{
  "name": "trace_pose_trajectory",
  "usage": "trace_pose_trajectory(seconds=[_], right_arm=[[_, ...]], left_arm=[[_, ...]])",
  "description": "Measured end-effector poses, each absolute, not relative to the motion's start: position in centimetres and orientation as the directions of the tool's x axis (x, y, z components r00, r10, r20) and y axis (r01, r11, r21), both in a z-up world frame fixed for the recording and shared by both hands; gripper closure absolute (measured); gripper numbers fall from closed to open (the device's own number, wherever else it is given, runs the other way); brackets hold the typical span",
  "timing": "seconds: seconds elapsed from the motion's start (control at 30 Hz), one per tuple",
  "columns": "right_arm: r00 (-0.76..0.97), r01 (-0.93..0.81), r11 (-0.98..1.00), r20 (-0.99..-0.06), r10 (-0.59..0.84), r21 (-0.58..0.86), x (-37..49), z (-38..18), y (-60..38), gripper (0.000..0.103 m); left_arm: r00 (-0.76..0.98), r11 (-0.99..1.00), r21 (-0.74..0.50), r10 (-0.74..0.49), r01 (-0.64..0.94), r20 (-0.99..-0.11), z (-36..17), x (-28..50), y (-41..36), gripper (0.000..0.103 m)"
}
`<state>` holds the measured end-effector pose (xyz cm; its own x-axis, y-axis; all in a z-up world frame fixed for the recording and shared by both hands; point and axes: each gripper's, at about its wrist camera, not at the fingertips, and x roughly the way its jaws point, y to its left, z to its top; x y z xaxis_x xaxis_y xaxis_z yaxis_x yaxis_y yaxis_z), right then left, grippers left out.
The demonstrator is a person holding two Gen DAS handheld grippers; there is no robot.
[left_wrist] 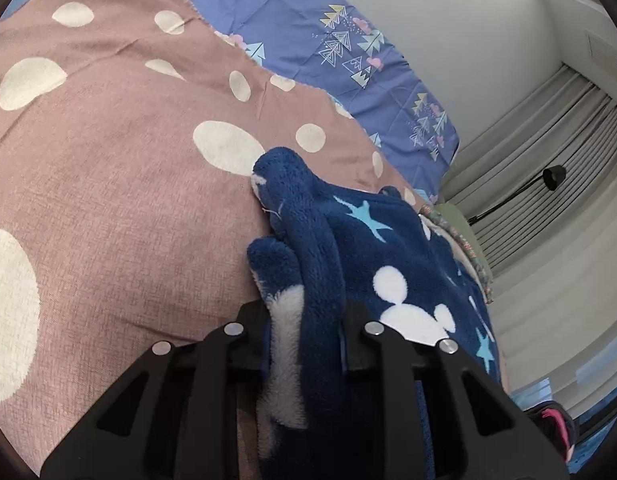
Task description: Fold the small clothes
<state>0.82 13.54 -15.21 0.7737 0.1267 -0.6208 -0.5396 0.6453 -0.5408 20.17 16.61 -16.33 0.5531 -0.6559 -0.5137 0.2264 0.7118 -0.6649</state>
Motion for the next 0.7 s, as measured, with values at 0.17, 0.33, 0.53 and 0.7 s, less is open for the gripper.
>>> trace_pose_trajectory(seconds=[0.17,0.33,0.53,0.7], right_arm=[[0.716,-0.551,0.749,-0.67,0.197,-0.368,0.4,-12.0,11.0,0.07],[0.754,-0.379,0.884,-0.646,0.122,-0.275,0.6,-8.5,6.0,0.069],[0.787,-0.113,0.971,-0.615,-0.042,-0.211,1.2,-6.5,-0.8,0.081],[0.678,0.074,0.981,-0.73,0.082,0.179,2.8,-9.2,-10.1,0.101]], left_arm=[[0.554,0.719,-0.661,-0.648,0.218,-0.523,-16.4,20.2,16.6,0.075],[0.558,0.736,-0.642,-0.633,0.217,-0.536,-16.2,20.2,16.4,0.073],[0.562,0.735,-0.643,-0.632,0.215,-0.534,-16.3,20.1,16.4,0.072],[0.562,0.734,-0.644,-0.633,0.216,-0.533,-16.3,20.1,16.5,0.071]])
